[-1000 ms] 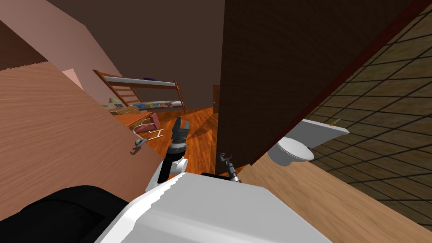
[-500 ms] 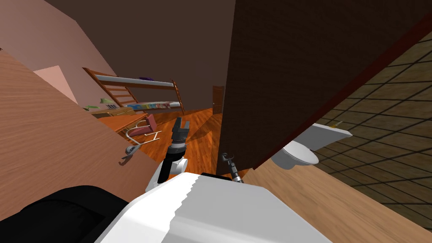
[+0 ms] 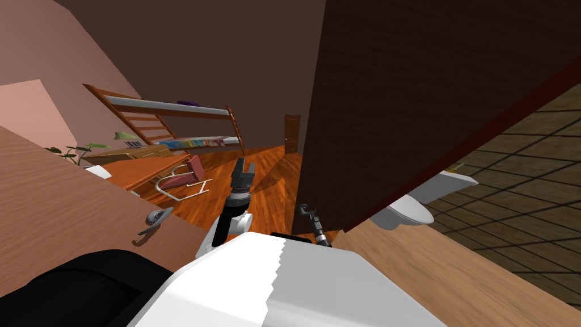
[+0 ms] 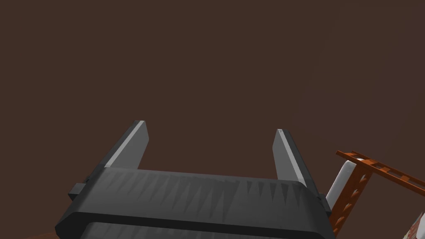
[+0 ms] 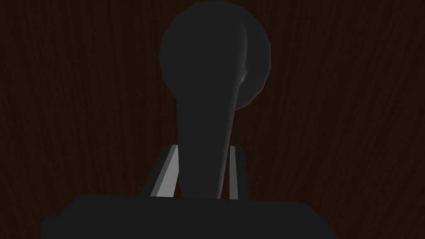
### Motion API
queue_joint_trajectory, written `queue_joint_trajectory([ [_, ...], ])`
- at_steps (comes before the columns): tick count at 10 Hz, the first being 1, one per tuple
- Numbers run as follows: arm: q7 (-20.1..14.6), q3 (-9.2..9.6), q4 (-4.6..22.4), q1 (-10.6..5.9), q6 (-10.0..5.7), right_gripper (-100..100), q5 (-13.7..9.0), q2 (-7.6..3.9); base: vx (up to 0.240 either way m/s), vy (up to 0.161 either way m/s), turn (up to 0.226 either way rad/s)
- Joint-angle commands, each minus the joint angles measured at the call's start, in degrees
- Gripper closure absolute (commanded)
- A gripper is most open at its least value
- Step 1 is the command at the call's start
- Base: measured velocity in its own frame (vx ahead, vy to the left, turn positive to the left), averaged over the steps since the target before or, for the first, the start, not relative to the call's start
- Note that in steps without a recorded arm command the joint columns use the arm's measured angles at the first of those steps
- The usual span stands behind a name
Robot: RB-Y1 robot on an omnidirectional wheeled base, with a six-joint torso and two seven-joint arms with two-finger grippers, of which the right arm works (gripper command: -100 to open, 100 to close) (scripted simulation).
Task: Push the door open
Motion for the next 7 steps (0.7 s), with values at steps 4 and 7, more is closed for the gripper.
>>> queue_joint_trajectory([
  [4,0.89,-3.79,0.60,-1.53,0.95,100,-3.29,-0.52,0.138,0.145,-0.090],
  [7,1.52,-5.87,1.52,-2.82,1.34,100,-5.26,0.04,0.152,0.149,-0.081],
])
